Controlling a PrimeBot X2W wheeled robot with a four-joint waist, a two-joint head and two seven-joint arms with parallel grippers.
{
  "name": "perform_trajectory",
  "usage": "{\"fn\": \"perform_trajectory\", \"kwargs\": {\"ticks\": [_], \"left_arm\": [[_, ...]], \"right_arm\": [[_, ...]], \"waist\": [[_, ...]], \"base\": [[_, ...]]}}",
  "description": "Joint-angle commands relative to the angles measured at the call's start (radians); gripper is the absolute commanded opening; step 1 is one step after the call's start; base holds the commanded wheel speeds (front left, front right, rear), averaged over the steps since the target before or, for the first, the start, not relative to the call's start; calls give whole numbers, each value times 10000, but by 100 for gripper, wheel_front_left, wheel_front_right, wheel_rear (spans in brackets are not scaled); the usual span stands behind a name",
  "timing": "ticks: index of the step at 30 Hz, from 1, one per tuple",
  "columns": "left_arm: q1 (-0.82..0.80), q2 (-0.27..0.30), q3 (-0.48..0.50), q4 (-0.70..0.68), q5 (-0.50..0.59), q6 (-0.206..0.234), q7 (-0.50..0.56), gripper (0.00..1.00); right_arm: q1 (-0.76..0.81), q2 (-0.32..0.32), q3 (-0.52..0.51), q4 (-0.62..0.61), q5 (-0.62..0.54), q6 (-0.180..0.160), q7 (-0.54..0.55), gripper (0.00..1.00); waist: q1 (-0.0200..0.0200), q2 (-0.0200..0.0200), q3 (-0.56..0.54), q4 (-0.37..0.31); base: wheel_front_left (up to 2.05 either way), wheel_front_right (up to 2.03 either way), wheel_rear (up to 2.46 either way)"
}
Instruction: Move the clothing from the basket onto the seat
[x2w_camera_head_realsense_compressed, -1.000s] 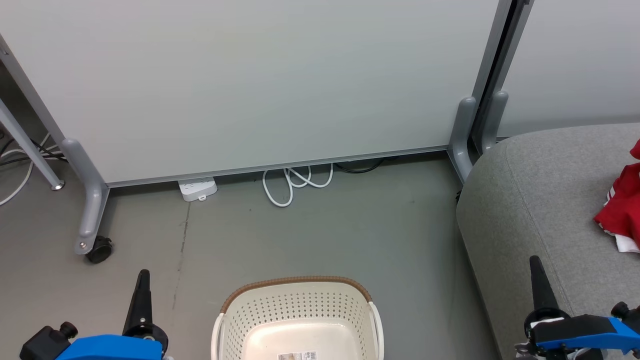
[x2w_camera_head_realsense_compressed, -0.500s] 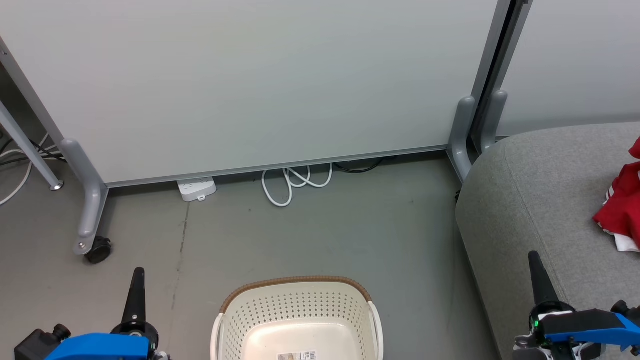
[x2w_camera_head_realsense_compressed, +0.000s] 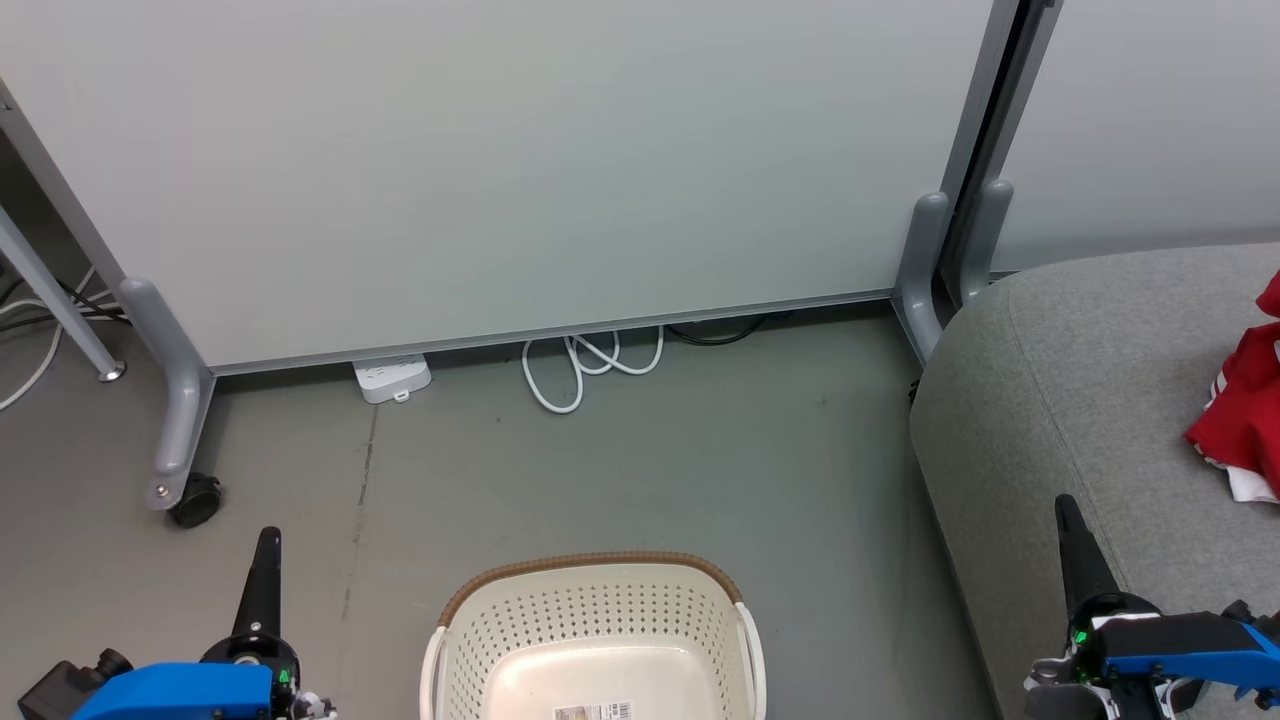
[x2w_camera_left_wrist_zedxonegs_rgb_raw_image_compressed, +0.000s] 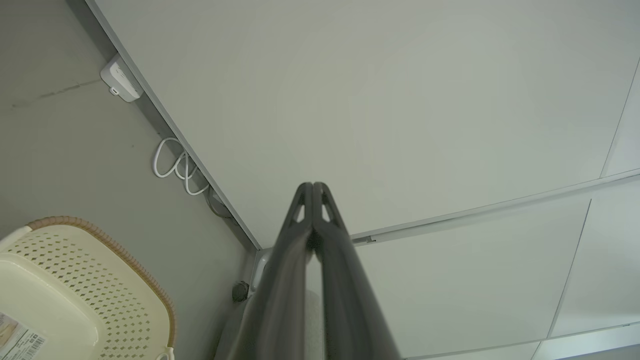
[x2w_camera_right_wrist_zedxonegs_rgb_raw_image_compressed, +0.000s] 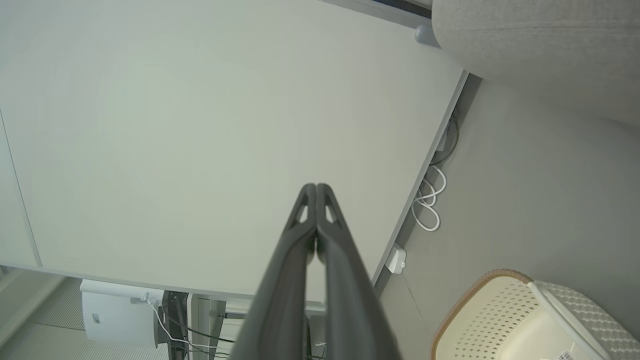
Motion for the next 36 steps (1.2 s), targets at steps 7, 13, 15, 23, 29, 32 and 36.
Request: {"fn": "perform_trajectory", "kwargs": {"ticks": [7, 13, 15, 23, 29, 32, 36], "left_arm": [[-213, 67, 146, -99, -746, -59, 205, 0], [-227, 68, 216, -102, -1195, -66, 322, 0], [-236, 69, 237, -104, -1351, -72, 375, 0], [-263, 73, 321, -107, -1919, -88, 522, 0], [-275, 74, 375, -108, -2316, -104, 631, 0], [-288, 74, 402, -110, -2520, -111, 681, 0], [-295, 75, 430, -113, -2760, -113, 749, 0]], "right_arm": [[-268, 45, -63, -7, 793, -1, 226, 0], [-339, 55, -89, 17, 1280, -2, 352, 0], [-344, 59, -98, 21, 1430, -2, 392, 0], [-416, 74, -130, 50, 2036, -2, 545, 0], [-443, 85, -151, 73, 2470, -3, 667, 0], [-475, 90, -163, 83, 2674, -3, 701, 0], [-511, 98, -174, 95, 2947, -3, 782, 0]], "waist": [[0, -1, 4, -13], [0, -1, 7, -23], [0, -1, 8, -26], [0, -1, 12, -39], [0, -1, 16, -49], [0, -1, 17, -54], [0, -1, 19, -60]], "base": [[0, 0, 0], [0, 0, 0], [0, 0, 0], [0, 0, 0], [0, 0, 0], [0, 0, 0], [0, 0, 0]]}}
